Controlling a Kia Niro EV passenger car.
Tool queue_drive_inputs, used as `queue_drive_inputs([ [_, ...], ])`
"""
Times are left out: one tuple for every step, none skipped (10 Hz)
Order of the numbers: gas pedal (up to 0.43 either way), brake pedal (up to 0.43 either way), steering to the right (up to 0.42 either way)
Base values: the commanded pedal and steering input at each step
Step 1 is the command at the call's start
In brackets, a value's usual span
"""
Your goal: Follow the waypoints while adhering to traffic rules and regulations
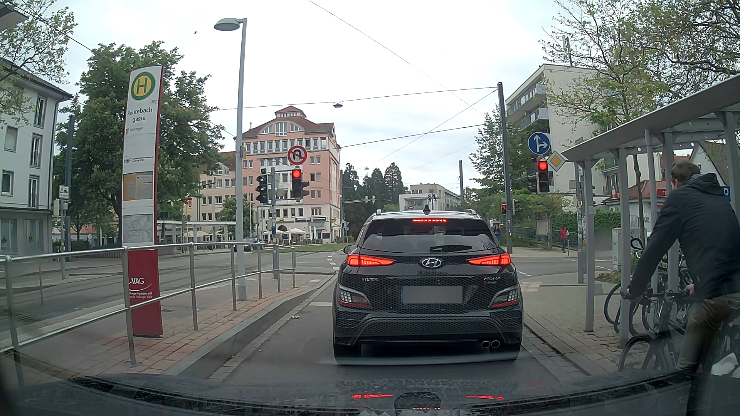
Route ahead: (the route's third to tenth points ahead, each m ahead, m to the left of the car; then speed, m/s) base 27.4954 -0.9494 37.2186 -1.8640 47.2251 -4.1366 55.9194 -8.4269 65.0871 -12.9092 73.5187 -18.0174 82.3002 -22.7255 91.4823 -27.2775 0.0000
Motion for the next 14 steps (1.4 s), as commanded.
queue_drive_inputs([
  [0.0,0.165,-0.001],
  [0.0,0.171,-0.001],
  [0.0,0.171,-0.001],
  [0.0,0.171,-0.001],
  [0.0,0.171,-0.001],
  [0.0,0.171,-0.001],
  [0.0,0.171,-0.001],
  [0.0,0.171,-0.001],
  [0.0,0.171,-0.001],
  [0.0,0.171,-0.001],
  [0.0,0.171,-0.001],
  [0.0,0.171,-0.002],
  [0.0,0.171,-0.001],
  [0.0,0.171,-0.001],
])
